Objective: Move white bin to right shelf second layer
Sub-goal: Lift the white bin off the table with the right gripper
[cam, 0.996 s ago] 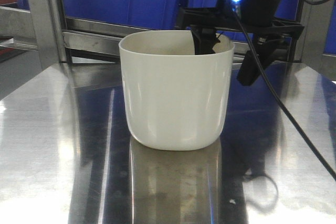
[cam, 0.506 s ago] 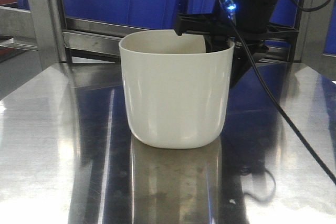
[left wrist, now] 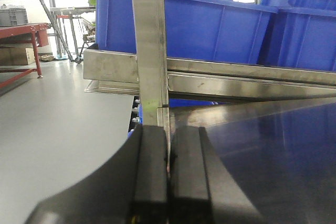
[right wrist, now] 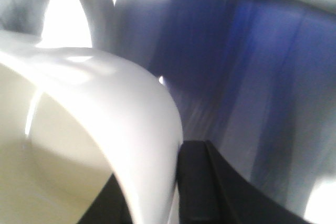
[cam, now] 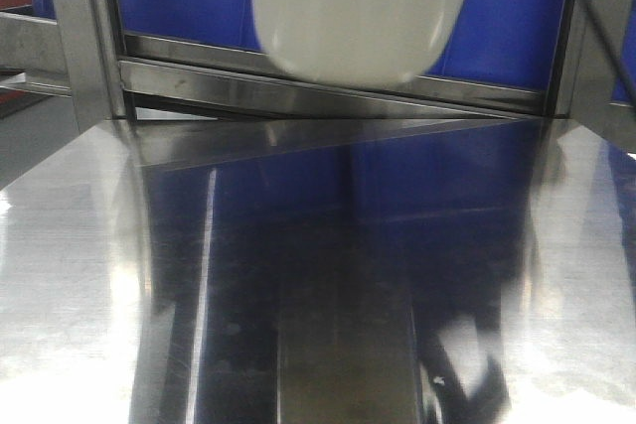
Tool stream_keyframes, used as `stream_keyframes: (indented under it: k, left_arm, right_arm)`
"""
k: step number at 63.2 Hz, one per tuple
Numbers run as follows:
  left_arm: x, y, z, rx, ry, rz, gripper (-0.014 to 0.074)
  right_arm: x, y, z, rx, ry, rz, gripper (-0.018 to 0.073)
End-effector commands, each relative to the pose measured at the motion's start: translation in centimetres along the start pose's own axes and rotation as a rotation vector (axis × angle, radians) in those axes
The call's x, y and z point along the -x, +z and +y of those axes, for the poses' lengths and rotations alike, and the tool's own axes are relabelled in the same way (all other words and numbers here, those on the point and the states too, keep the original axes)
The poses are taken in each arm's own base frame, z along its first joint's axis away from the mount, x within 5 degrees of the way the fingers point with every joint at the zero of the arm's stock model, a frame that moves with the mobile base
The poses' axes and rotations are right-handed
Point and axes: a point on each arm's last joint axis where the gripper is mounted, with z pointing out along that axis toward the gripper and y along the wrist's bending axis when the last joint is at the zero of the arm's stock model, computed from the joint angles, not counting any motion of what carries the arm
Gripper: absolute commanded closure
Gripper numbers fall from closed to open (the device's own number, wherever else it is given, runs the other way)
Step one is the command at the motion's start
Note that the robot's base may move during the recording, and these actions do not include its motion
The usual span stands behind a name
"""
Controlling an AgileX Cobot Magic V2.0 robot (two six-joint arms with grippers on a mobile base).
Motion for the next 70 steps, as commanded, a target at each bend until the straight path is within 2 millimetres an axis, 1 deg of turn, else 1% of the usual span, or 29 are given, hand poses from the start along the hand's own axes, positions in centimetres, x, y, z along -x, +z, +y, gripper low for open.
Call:
stream_keyframes:
  k: [1,6,7,13,16,22,25,31,34,40,44,49,70]
  left_arm:
    - [-0.3,-0.1,0.0,0.005,-0.013,-0.067,0.0512]
    - [-0.3,-0.1,0.0,0.005,-0.013,-0.067,0.0512]
    - [-0.3,-0.1,0.0,0.005,-0.013,-0.067,0.0512]
    - [-0.3,-0.1,0.0,0.005,-0.013,-0.067,0.0512]
    - [-0.3,-0.1,0.0,0.005,-0.013,-0.067,0.0512]
    - [-0.3,-0.1,0.0,0.005,-0.013,-0.067,0.0512]
    - [-0.3,-0.1,0.0,0.005,-0.013,-0.067,0.0512]
    - [-0.3,-0.1,0.0,0.005,-0.013,-0.067,0.0512]
    - [-0.3,-0.1,0.0,0.005,-0.013,-0.067,0.0512]
    - [-0.3,-0.1,0.0,0.005,-0.013,-0.067,0.0512]
    - [-0.3,-0.1,0.0,0.005,-0.013,-0.067,0.0512]
    - [-0.3,-0.1,0.0,0.005,-0.013,-0.067,0.0512]
    - [-0.3,-0.1,0.0,0.005,-0.013,-0.067,0.0512]
  right_arm:
    - [1.2,-4.8,-0.4,0.017,-0.018,-0.25,0.0503]
    - [-0.1,-6.4,-1.2,0.013,-0.007,-0.324,0.0503]
    - [-0.4,-7.0,-1.4,0.012,-0.005,-0.342,0.0503]
    - [-2.5,-8.3,-2.7,-0.018,0.016,-0.386,0.0503]
    - [-3.7,-9.4,-3.5,-0.042,0.03,-0.41,0.0503]
    - [-5.9,-10.6,-5.0,-0.101,0.064,-0.423,0.0503]
    - [-7.2,-11.5,-5.6,-0.131,0.081,-0.441,0.0503]
    - [-9.7,-12.4,-6.6,-0.187,0.111,-0.455,0.0503]
    - [-10.8,-13.0,-6.8,-0.204,0.12,-0.473,0.0503]
    - [-12.9,-13.4,-7.1,-0.228,0.132,-0.484,0.0503]
    - [-13.8,-13.6,-7.0,-0.226,0.13,-0.494,0.0503]
    - [-14.3,-13.7,-7.0,-0.226,0.131,-0.499,0.0503]
    - [-14.4,-13.9,-6.9,-0.225,0.129,-0.509,0.0503]
